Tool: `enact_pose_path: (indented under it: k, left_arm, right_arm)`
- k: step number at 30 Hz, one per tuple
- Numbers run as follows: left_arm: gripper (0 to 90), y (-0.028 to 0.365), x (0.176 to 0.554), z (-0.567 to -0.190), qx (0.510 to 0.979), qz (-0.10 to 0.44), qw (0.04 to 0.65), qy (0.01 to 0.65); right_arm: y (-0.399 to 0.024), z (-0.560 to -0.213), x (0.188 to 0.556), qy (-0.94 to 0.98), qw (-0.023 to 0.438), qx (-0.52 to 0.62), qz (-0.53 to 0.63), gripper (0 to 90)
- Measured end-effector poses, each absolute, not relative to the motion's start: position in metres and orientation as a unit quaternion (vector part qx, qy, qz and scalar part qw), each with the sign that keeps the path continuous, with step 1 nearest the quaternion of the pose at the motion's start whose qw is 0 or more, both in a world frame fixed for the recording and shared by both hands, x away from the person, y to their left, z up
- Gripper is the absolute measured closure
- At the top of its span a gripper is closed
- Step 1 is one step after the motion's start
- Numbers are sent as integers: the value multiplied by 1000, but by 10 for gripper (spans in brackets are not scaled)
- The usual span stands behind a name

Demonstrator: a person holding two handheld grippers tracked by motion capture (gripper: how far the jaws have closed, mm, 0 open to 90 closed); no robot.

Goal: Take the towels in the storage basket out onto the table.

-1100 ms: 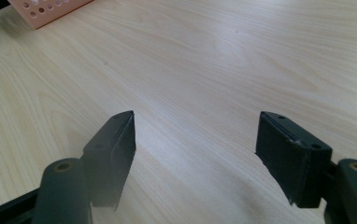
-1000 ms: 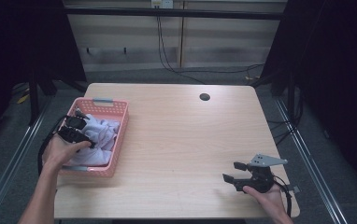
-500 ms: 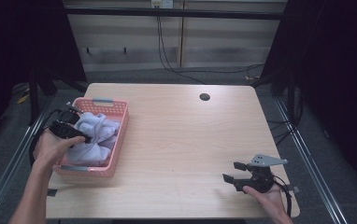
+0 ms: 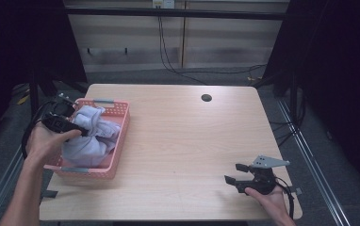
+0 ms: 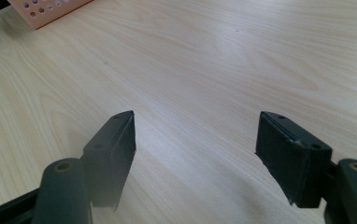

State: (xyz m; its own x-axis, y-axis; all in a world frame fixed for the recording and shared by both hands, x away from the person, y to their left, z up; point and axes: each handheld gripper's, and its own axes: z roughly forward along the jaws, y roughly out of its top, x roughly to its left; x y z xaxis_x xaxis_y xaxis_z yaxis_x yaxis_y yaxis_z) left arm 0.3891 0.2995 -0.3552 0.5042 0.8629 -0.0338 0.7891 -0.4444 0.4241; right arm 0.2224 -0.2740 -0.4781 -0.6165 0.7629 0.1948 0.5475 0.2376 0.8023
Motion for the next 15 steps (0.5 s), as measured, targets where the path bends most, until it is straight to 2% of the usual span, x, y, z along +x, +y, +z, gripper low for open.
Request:
enact_pose_path:
  k: [15]
  left_arm:
    - [665,299,380,-317,839,117,229,479]
  right_arm:
    - [-274,-478,222,778,118,421,451,286]
